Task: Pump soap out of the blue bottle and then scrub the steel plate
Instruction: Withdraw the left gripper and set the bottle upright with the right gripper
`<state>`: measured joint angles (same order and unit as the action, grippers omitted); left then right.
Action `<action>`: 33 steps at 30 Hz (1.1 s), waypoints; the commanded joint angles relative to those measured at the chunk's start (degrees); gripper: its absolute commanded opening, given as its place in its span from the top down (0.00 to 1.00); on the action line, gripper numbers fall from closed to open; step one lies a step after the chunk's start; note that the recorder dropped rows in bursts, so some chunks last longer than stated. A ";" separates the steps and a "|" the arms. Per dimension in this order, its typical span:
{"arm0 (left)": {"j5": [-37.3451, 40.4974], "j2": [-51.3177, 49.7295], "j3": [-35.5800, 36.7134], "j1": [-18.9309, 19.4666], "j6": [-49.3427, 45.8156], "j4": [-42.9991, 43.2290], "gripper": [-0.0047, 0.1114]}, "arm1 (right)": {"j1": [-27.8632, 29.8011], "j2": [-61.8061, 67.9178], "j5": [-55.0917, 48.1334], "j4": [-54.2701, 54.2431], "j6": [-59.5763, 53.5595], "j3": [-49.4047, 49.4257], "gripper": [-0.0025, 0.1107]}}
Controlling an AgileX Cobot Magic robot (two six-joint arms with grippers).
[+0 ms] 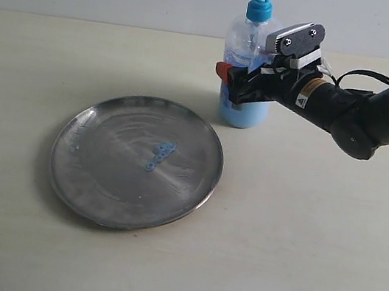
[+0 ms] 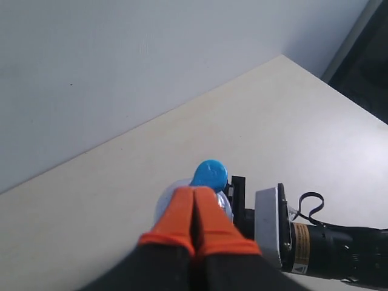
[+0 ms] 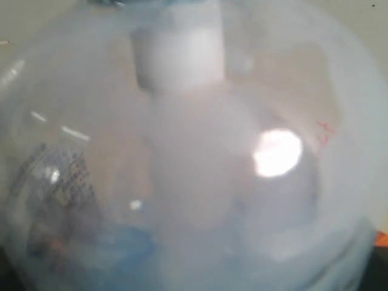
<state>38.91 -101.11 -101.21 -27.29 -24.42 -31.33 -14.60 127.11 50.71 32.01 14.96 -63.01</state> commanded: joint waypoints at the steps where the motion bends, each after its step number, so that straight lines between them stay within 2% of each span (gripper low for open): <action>1: -0.18 0.88 0.39 -0.15 0.89 0.13 0.95 | 0.08 1.26 5.90 -1.44 1.69 -0.72 0.98; 9: -6.14 6.49 9.75 -0.15 1.33 0.13 0.95 | 0.08 3.60 5.90 -1.79 5.98 -1.93 0.97; 12: -8.11 9.39 13.50 -0.15 1.33 0.13 0.95 | 0.08 3.60 5.90 -1.79 5.98 -1.93 0.89; 16: -9.90 13.42 18.53 -0.15 1.33 -0.12 0.95 | 0.08 3.60 5.90 -1.87 5.98 -1.93 0.63; 21: -12.58 18.44 24.43 -0.15 1.33 -1.09 0.95 | 0.08 3.60 5.90 -2.05 5.83 -1.93 0.06; 30: -14.50 24.65 31.21 -0.15 1.33 -1.87 0.95 | 0.08 1.11 0.33 -1.32 6.07 -1.93 0.05; 33: -15.03 26.06 32.79 -0.15 1.33 -1.87 0.95 | 0.08 -0.86 -0.17 1.95 8.88 -1.93 0.05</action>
<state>25.27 -76.31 -69.65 -27.29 -23.37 -32.67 -14.60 128.43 50.58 31.38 21.80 -64.76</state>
